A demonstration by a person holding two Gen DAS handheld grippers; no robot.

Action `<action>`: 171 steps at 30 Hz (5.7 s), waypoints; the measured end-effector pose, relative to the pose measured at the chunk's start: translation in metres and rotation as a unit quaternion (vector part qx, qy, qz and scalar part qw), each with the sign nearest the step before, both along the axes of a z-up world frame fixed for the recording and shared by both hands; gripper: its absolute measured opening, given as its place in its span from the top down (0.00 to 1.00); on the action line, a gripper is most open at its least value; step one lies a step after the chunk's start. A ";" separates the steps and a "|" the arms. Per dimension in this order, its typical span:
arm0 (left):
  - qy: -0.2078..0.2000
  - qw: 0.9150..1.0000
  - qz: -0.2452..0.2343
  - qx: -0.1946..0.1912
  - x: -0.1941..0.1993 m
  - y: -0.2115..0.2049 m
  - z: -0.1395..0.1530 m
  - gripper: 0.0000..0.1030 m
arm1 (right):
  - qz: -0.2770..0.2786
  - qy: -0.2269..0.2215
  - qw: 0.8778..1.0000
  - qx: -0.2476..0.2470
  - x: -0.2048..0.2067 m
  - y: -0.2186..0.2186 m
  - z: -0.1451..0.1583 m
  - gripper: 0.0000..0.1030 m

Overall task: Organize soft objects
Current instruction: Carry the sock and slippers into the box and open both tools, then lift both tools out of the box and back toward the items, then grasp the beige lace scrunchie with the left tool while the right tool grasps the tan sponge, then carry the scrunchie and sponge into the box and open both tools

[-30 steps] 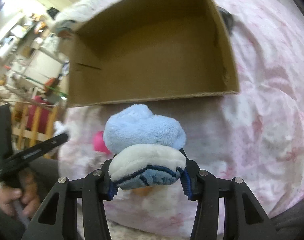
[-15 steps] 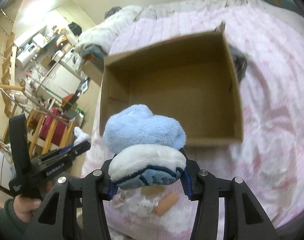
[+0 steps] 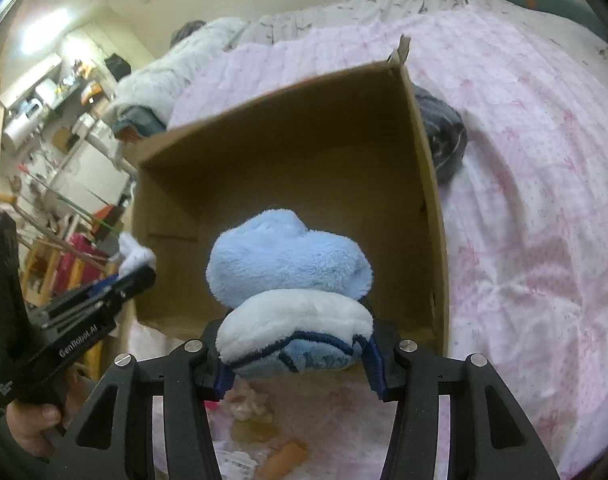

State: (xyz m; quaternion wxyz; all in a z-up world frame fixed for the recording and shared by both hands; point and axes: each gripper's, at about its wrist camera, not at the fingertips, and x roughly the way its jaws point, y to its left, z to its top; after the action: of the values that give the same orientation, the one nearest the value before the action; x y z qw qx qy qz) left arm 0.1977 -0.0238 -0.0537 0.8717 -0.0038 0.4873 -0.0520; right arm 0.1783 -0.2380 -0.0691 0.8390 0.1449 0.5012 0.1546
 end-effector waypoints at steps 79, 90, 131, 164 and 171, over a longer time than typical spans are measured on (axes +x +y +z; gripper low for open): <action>-0.060 0.995 0.082 0.025 -0.078 0.026 0.043 0.30 | -0.034 -0.086 0.990 -0.104 -0.055 0.015 0.052 0.00; -0.049 0.996 0.079 0.019 -0.100 0.024 0.043 0.30 | -0.048 -0.072 0.990 -0.107 -0.068 0.008 0.048 0.00; 0.084 0.990 0.109 -0.013 -0.090 0.052 -0.024 0.30 | 0.067 0.201 0.977 -0.011 -0.055 0.043 -0.081 0.95; 0.263 0.964 0.035 -0.022 -0.097 0.022 -0.101 0.88 | 0.024 0.124 0.992 0.015 -0.060 0.024 -0.043 0.94; 0.225 0.971 0.073 -0.042 -0.109 0.054 -0.069 0.89 | 0.018 0.119 0.992 0.024 -0.062 0.020 -0.039 0.94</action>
State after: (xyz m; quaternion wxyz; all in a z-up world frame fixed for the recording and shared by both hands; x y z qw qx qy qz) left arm 0.0892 0.0304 -0.1230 0.7400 -0.0870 0.6669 -0.0064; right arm 0.1160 -0.2183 -0.1078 0.7665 0.1737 0.5963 0.1635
